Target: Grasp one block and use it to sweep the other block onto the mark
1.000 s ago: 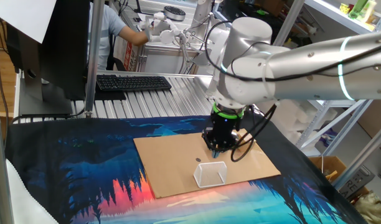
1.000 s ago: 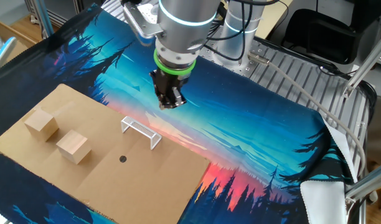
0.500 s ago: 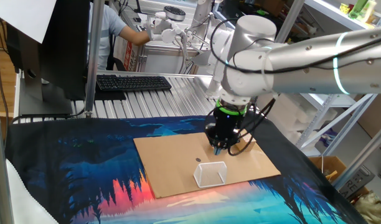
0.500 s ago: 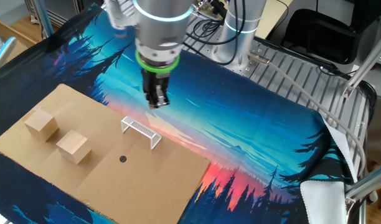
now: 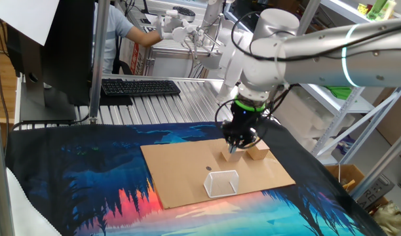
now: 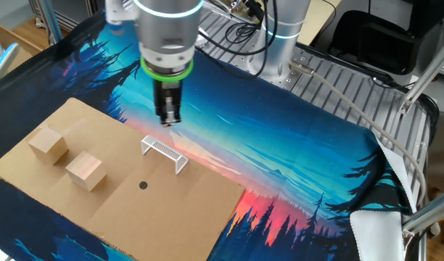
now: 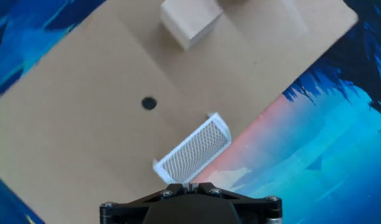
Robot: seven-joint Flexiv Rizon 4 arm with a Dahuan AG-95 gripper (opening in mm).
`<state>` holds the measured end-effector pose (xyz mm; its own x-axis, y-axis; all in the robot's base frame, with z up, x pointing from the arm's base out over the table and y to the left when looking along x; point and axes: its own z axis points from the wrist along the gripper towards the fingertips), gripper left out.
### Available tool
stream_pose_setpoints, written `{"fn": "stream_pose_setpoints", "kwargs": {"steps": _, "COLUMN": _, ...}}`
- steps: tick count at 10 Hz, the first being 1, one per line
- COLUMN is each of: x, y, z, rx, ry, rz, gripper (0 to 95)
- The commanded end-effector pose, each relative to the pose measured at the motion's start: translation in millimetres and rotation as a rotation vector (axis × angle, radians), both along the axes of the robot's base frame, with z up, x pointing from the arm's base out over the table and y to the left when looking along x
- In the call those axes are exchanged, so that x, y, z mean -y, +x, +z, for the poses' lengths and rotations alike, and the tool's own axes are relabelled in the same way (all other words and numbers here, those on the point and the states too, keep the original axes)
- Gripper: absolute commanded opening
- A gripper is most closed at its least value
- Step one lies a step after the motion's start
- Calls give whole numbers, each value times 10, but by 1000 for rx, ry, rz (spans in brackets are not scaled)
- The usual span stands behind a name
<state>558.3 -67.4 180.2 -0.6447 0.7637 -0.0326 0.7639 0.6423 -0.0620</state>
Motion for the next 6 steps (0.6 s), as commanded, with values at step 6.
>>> {"fn": "stream_pose_setpoints", "kwargs": {"steps": 6, "x": 457, "y": 324, "z": 50, "rx": 10, "ry": -4, "rz": -107, "gripper": 0}}
